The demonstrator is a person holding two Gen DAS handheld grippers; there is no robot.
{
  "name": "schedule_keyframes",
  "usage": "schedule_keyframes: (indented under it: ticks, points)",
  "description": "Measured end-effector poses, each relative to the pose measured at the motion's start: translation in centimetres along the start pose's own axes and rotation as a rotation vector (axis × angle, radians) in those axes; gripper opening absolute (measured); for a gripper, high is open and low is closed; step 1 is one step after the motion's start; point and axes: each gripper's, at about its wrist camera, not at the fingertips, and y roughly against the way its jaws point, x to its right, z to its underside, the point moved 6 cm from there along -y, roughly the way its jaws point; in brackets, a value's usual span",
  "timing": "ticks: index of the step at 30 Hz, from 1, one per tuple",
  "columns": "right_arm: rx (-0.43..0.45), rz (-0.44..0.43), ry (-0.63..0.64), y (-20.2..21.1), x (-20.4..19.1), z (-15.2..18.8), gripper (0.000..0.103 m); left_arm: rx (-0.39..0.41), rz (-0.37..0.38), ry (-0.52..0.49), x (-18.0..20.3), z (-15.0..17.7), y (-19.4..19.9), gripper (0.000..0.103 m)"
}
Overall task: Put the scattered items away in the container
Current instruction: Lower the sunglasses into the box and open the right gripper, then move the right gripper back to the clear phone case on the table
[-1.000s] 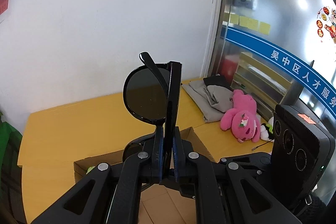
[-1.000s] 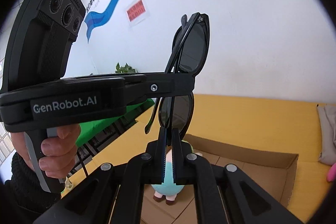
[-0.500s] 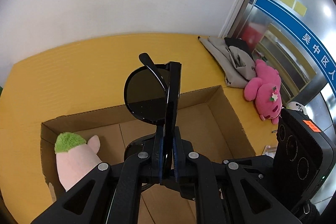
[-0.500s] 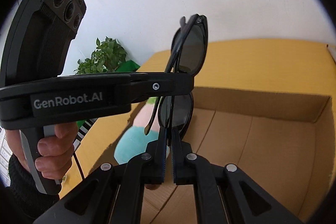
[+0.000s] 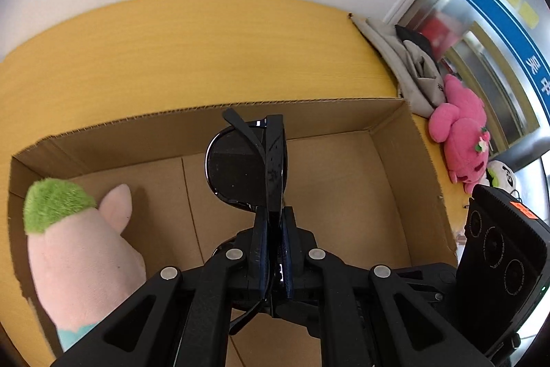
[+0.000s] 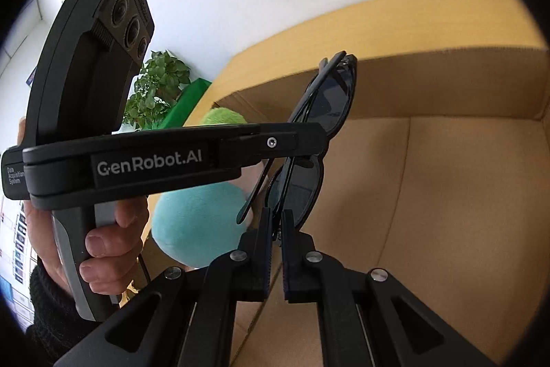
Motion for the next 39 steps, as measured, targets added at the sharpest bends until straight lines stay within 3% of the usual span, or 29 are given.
schedule_keyframes:
  ticks: [7, 12, 16, 18, 19, 20, 21, 22, 25, 28, 29, 31, 33, 36, 39]
  points:
    - [-0.075, 0.01, -0.059, -2.7, 2.2, 0.2, 0.004, -0.061, -0.02, 0.032, -1.6, 0.1, -3.0, 0.007]
    - [-0.079, 0.037, -0.092, -3.5, 3.6, 0.5, 0.004, -0.106, -0.029, 0.052, -2.6, 0.4, -4.8, 0.007]
    - [-0.078, 0.062, -0.075, -3.2, 3.4, 0.7, 0.007, -0.09, -0.034, 0.036, -2.4, 0.3, -4.6, 0.008]
    - [-0.061, 0.079, -0.066, -2.8, 3.2, 0.8, 0.018, -0.063, -0.037, 0.029, -2.2, 0.1, -4.0, 0.014]
    - [-0.048, 0.097, -0.061, -2.4, 3.0, 0.8, 0.045, -0.043, -0.04, 0.025, -2.1, 0.0, -3.5, 0.031]
    - [-0.032, 0.123, -0.056, -1.8, 2.9, 0.8, 0.076, -0.023, -0.042, 0.023, -2.1, -0.2, -3.0, 0.058]
    - [-0.016, 0.15, -0.046, -1.2, 2.6, 0.8, 0.084, 0.011, -0.045, 0.02, -2.0, -0.3, -2.1, 0.065]
    - [-0.006, 0.169, -0.033, -0.5, 2.2, 0.9, 0.086, 0.049, -0.052, 0.015, -2.0, -0.3, -0.9, 0.073]
    - [0.035, 0.281, 0.04, 2.3, 0.4, 1.5, 0.088, 0.167, -0.076, -0.016, -1.2, -0.2, 3.1, 0.082]
    - [0.1, 0.379, 0.1, 5.4, -2.0, 2.6, 0.088, 0.347, -0.155, -0.064, 0.0, 1.2, 8.9, 0.095]
    - [0.134, 0.378, 0.109, 6.5, -2.9, 3.1, 0.088, 0.41, -0.183, -0.064, 0.2, 2.1, 10.9, 0.103]
    - [0.207, 0.367, 0.088, 8.7, -4.6, 4.0, 0.088, 0.54, -0.228, -0.054, 0.6, 4.5, 14.9, 0.103]
    - [0.26, 0.332, 0.029, 9.0, -4.7, 4.5, 0.089, 0.607, -0.265, -0.06, 0.8, 6.9, 17.4, 0.103]
    - [0.301, 0.266, -0.095, 10.2, -5.9, 5.8, 0.092, 0.64, -0.302, -0.04, 0.4, 11.1, 19.9, 0.103]
    - [0.256, 0.193, -0.217, 9.3, -5.0, 7.4, 0.098, 0.646, -0.312, -0.022, 0.7, 14.7, 21.2, 0.103]
